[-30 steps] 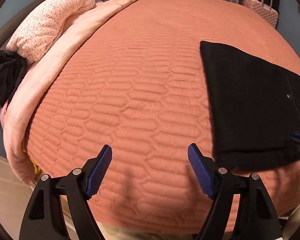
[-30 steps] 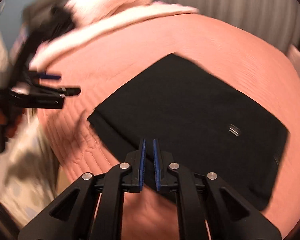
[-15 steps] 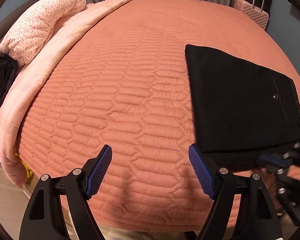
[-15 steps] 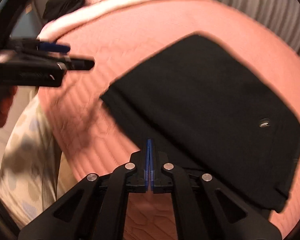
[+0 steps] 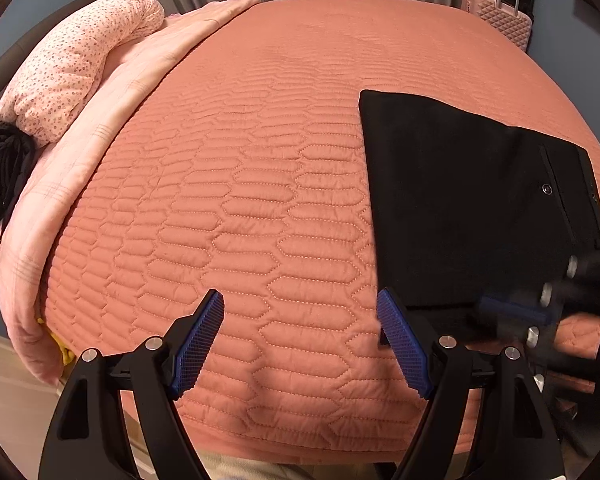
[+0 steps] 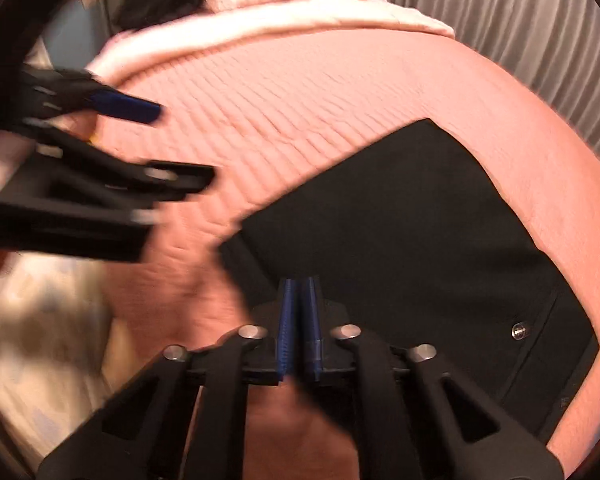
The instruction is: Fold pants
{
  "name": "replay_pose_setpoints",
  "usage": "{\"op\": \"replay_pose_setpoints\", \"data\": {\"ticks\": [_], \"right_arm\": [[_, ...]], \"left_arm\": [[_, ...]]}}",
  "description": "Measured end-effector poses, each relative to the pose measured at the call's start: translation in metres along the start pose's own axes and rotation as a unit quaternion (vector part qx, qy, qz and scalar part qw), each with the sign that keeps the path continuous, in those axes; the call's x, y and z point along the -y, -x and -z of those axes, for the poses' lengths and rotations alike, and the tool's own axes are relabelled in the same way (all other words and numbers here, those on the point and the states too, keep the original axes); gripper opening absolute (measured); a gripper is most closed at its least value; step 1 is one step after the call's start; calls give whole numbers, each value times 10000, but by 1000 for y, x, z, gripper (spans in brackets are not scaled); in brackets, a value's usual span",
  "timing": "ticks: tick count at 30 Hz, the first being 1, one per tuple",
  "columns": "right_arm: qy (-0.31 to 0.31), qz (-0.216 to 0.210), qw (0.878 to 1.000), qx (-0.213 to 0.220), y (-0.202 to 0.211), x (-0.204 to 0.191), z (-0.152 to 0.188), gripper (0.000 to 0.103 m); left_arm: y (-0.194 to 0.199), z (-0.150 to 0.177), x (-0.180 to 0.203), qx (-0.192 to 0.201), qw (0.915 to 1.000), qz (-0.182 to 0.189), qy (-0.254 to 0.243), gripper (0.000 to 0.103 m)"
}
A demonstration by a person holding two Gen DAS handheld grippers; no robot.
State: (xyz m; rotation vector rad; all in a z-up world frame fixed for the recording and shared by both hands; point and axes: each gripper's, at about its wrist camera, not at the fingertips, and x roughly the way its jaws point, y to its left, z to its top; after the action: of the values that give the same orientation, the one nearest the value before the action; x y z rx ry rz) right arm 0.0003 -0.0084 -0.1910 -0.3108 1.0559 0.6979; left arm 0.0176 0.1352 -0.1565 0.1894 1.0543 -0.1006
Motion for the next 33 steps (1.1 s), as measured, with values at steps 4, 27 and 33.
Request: {"op": "replay_pose_setpoints", "data": {"ticks": [4,27,33], "right_arm": [[-279,0,9996,96,7,-3,15,0],[-4249,518,8893,1610,133,171,108,5],[-3935,312,9013,1782,101,221,24,5]], "left_arm": [[-8,-7,5,-90,10000,4,-44,77],[-52,-17,56,-411,9981,280,-368,87],[-35,-97,65,234,9988,435,-73,85]]}}
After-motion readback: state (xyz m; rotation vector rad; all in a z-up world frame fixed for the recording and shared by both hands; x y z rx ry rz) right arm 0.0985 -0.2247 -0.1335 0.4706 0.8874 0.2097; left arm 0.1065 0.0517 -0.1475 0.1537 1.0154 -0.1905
